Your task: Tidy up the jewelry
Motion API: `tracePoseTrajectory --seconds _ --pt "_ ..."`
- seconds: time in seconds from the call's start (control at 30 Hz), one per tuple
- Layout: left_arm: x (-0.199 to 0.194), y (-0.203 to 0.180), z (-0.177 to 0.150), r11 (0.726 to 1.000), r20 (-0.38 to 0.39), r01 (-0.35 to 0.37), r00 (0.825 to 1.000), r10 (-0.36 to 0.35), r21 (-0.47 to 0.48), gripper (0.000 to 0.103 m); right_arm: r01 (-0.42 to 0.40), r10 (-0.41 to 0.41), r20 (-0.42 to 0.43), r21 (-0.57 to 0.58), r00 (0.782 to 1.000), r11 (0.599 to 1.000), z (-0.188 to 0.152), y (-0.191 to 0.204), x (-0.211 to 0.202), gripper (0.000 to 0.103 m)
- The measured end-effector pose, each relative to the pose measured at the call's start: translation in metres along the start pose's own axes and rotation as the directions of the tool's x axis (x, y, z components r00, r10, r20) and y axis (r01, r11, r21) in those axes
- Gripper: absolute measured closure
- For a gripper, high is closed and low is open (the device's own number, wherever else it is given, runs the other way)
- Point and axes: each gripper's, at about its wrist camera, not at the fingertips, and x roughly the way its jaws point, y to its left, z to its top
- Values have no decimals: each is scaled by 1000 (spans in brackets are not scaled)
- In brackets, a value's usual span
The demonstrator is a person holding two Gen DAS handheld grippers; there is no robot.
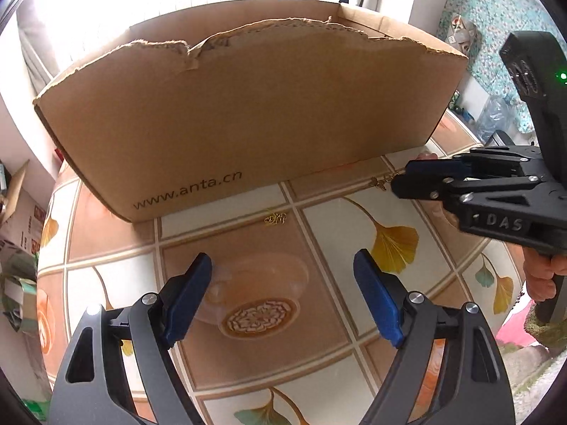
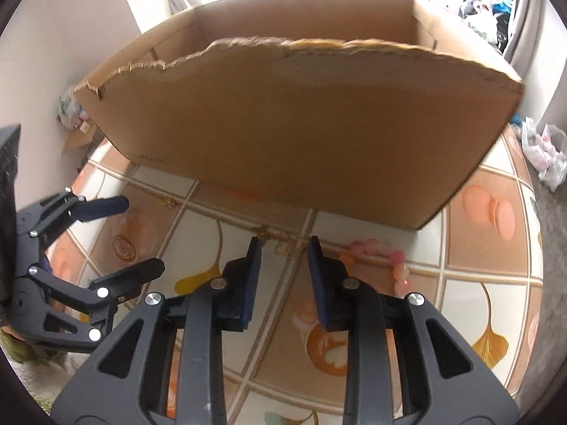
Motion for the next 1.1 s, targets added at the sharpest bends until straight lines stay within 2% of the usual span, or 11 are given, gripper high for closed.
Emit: tracePoseTrajectory --seconds 0.13,0.3,0.37,0.5,0.67,0.73,0.8,0.9,1.07,1.1 --pt "1 -4 3 1000 13 -7 1000 7 17 23 49 -49 10 -51 999 997 0 9 6 84" --pt "3 -7 5 1000 16 0 1000 -1 15 23 80 -79 11 -90 997 993 0 16 10 85" --pt "3 -8 4 1000 17 3 1000 -3 12 23 79 -79 10 -95 997 992 0 18 12 85" --pt "-3 -3 2 1000 29 5 1000 -5 7 23 68 -67 8 -101 998 993 -1 19 15 93" --pt "-9 -3 1 1000 59 1 998 -1 16 23 59 -58 8 -92 998 994 -2 24 15 93" --pt "-12 -4 1 1000 77 2 997 -4 18 23 52 -51 6 -79 999 995 -3 23 14 94" --pt "-14 -7 2 1000 95 12 995 -14 24 23 47 -47 0 -60 999 997 -4 19 13 103" --pt "-15 -14 5 998 129 34 991 -41 56 23 9 -9 -4 -12 1000 1000 -7 10 10 103" --pt "-6 -32 15 984 137 81 985 -103 157 40 2 -2 1 6 1000 1000 -9 7 8 103" --pt "-1 -36 17 981 121 93 986 -115 173 48 0 0 2 6 1000 1000 -9 7 8 103"
